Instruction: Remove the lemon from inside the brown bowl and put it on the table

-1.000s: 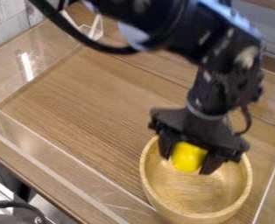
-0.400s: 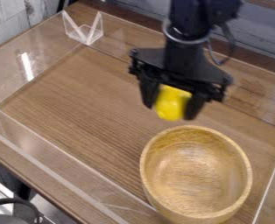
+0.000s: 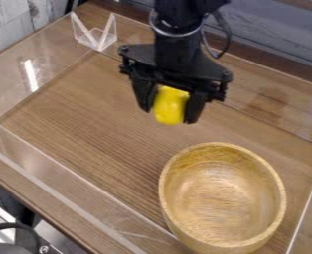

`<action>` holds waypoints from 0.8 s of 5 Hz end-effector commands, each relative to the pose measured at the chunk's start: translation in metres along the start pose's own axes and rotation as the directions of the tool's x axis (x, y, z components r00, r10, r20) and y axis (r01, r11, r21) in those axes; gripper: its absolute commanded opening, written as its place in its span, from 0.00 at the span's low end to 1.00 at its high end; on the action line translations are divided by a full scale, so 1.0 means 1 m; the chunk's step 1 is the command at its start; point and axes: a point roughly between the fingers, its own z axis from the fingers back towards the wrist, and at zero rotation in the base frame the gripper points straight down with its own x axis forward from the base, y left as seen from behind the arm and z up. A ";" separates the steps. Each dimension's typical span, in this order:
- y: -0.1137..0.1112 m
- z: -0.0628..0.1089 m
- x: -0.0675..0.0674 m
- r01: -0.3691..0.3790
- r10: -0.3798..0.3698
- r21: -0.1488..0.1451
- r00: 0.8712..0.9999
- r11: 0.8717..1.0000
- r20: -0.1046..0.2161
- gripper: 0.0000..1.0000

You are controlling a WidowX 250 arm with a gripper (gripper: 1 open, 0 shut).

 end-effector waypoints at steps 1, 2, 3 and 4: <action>0.002 0.010 0.001 0.008 -0.008 -0.018 0.999 1.000 0.045 0.00; 0.004 0.009 0.000 0.021 -0.021 -0.018 0.999 1.000 0.046 0.00; 0.005 0.007 -0.001 0.035 -0.034 -0.019 0.998 0.999 0.048 0.00; 0.006 0.006 -0.002 0.045 -0.044 -0.019 0.998 0.999 0.050 0.00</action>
